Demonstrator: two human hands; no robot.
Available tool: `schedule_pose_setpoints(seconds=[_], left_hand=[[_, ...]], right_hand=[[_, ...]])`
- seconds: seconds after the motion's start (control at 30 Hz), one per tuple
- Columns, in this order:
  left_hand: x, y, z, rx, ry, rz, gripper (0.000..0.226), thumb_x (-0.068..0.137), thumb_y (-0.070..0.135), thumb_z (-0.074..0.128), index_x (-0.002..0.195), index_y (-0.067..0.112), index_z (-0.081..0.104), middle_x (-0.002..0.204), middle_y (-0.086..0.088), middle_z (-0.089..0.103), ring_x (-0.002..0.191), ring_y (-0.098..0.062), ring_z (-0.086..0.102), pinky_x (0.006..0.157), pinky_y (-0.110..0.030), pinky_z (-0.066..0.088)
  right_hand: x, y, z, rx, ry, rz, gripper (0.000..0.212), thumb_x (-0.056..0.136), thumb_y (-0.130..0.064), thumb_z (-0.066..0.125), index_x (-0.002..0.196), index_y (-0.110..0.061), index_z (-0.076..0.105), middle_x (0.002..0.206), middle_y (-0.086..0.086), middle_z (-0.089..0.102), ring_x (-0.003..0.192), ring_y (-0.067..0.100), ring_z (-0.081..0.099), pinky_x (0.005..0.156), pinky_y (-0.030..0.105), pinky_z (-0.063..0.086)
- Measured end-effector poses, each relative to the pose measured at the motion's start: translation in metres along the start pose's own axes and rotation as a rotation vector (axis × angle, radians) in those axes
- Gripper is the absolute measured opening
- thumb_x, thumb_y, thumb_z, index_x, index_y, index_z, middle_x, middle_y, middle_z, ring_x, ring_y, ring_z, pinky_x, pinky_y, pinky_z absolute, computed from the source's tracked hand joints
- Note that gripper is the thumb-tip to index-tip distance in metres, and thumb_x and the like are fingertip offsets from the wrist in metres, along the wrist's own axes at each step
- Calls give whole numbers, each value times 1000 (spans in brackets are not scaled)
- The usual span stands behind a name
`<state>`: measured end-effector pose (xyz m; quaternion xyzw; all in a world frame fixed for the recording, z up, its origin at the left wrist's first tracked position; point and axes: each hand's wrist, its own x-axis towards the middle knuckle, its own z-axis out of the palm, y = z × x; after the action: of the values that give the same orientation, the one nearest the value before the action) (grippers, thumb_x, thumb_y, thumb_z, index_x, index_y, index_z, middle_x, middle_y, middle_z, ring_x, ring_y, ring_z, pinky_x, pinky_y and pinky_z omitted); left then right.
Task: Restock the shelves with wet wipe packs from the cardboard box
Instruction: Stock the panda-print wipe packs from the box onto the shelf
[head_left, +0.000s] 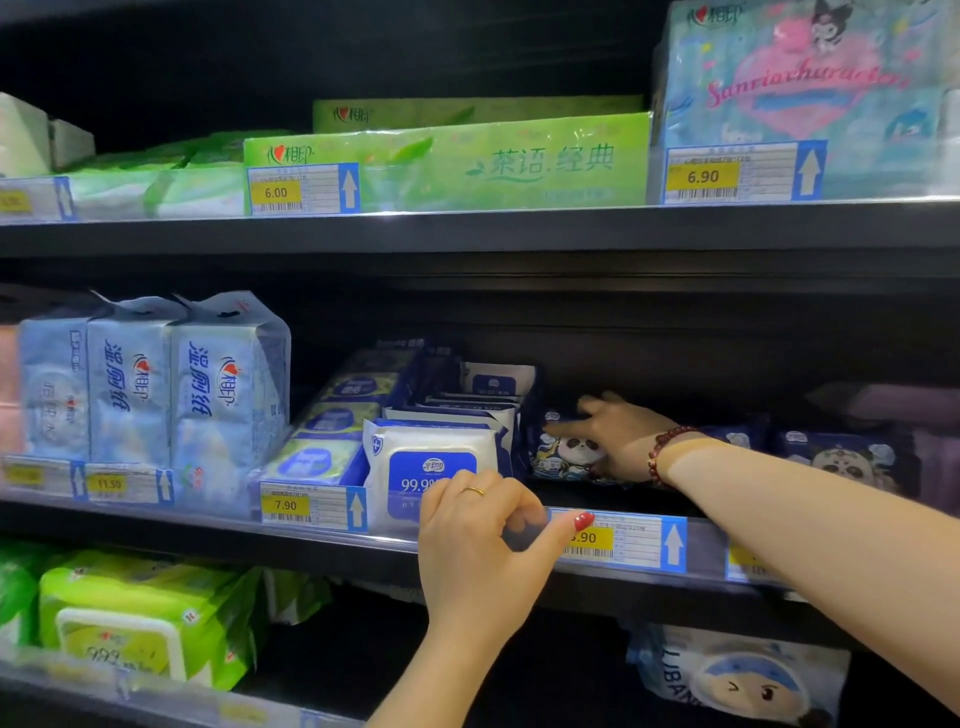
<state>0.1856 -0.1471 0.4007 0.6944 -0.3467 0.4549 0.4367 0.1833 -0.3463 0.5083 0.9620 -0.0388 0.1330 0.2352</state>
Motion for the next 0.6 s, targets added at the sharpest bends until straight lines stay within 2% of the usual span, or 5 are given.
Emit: schedule_pose_setpoints(seconds=[0.2,0.3,0.37,0.5,0.6], left_hand=[[2,5,-8,-18,-87,-53,41,71,77,49,64,36,49,61,24,47,70,4,46,73,-12,30],[5,9,-15,-24,-160,-91,43,70,77,51,63,35,49,61,21,48,72,3,46,73,-12,29],[8,13,-19,-24,-221,-124,38,72,70,60,66,34,51,64,19,50,75,3,45,73,-14,29],[12,17,-38,45,-354,-51,22,82,51,66,90,31,63,88,15,61,89,-7,51,87,-27,37],[1,16,-52,151,-303,134,34,83,36,71,113,23,64,110,4,64,105,-19,56,94,-34,37]], right_hand=[[-20,-2,-19,30,23,17,65,88,-42,57,144,-44,23,145,-3,31,130,21,33,90,37,45],[-46,-1,-41,131,70,35,60,87,-43,58,141,-37,34,139,-4,38,127,19,37,95,38,44],[-71,-2,-51,192,167,46,56,86,-44,58,139,-34,40,137,-3,43,125,19,41,98,38,43],[-130,-17,-53,322,387,71,48,87,-43,60,132,-28,50,127,-5,52,117,16,48,93,32,45],[-174,-36,-41,302,489,45,45,84,-38,63,126,-22,56,120,-3,58,109,21,54,90,37,48]])
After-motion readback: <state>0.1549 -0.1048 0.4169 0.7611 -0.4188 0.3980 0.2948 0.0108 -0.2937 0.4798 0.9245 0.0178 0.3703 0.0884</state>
